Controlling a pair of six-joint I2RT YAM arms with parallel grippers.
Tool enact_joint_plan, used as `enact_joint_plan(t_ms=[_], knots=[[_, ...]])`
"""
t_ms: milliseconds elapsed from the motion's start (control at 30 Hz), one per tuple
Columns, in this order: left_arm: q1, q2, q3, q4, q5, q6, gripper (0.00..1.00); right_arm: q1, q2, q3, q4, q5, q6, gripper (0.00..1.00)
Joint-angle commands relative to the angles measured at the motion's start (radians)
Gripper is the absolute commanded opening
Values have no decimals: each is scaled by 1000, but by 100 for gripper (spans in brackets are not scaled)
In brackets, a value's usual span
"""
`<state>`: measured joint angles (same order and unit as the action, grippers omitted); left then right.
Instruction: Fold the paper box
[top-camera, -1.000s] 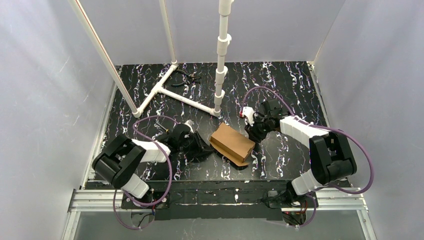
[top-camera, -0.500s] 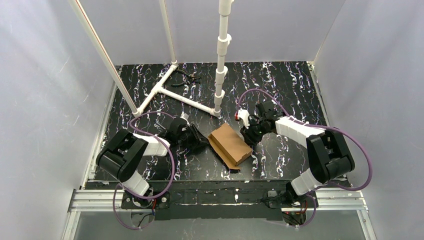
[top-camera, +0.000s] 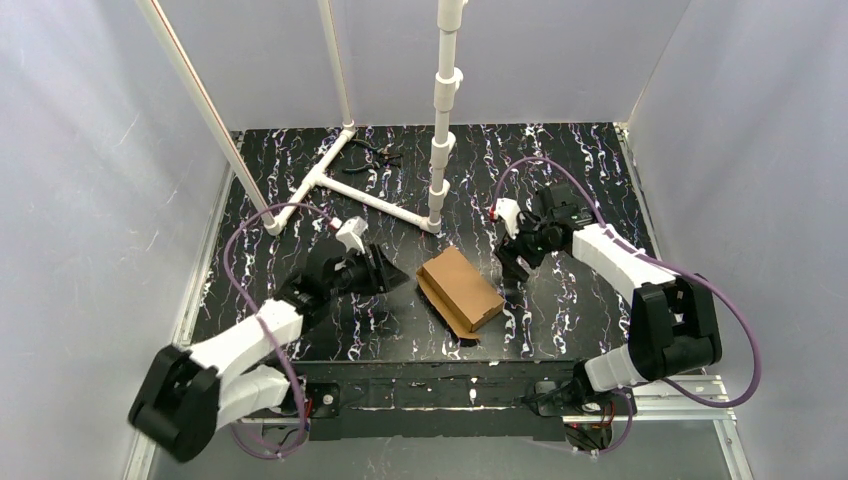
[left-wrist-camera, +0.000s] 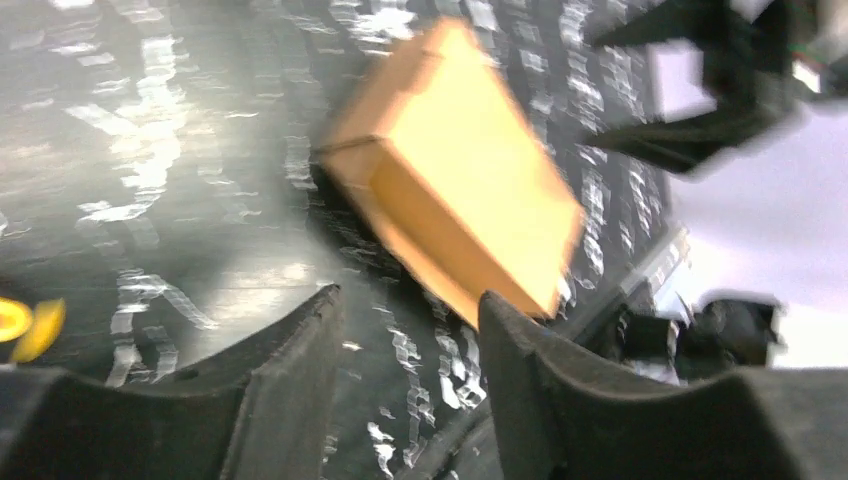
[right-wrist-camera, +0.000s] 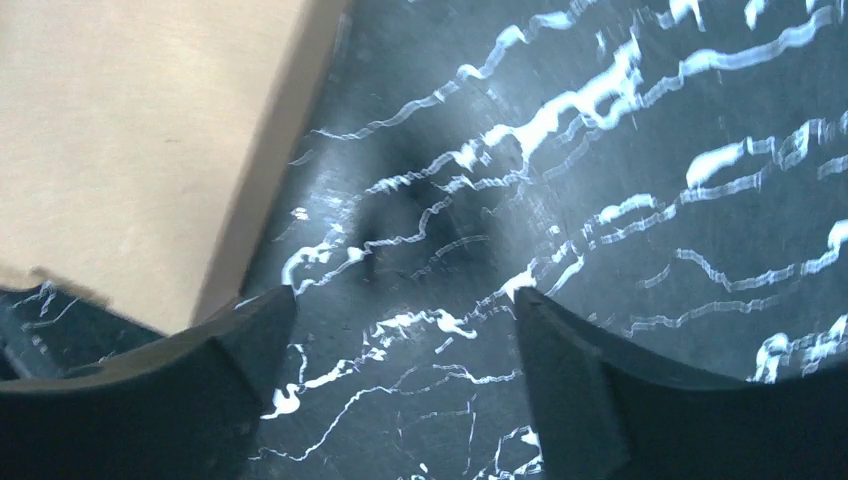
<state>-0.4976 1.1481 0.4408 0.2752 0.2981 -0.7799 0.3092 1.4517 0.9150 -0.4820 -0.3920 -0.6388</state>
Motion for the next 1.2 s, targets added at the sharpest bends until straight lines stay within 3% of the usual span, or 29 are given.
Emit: enact_joint_plan(t_ms=[0,133,267,333,467,633,800,1167], knots=[[-214,-212,18,-110,80,341,55,2,-51,75,-178,-249,-274,96],[-409,-292,-16,-91,-27,521,61,4,-75,36,-224,-477,-499,98],[-542,-318,-106,97,-79,655,75,10,-53,46,-329,-532,-668,98],[-616,-285,-140,190,-107,747,81,10,-67,34,-322,-520,-672,98],[-781,-102,-108,270,-250,945,82,8,-125,-31,-220,-471,-593,98],[-919,129,9,333,-531,1039,75,8,-127,-50,-176,-448,-536,98],[-960,294,91,408,-660,1066,63,8,-117,-49,-183,-455,-538,98],[-962,405,100,490,-663,1104,37,8,-106,-50,-200,-470,-545,98]])
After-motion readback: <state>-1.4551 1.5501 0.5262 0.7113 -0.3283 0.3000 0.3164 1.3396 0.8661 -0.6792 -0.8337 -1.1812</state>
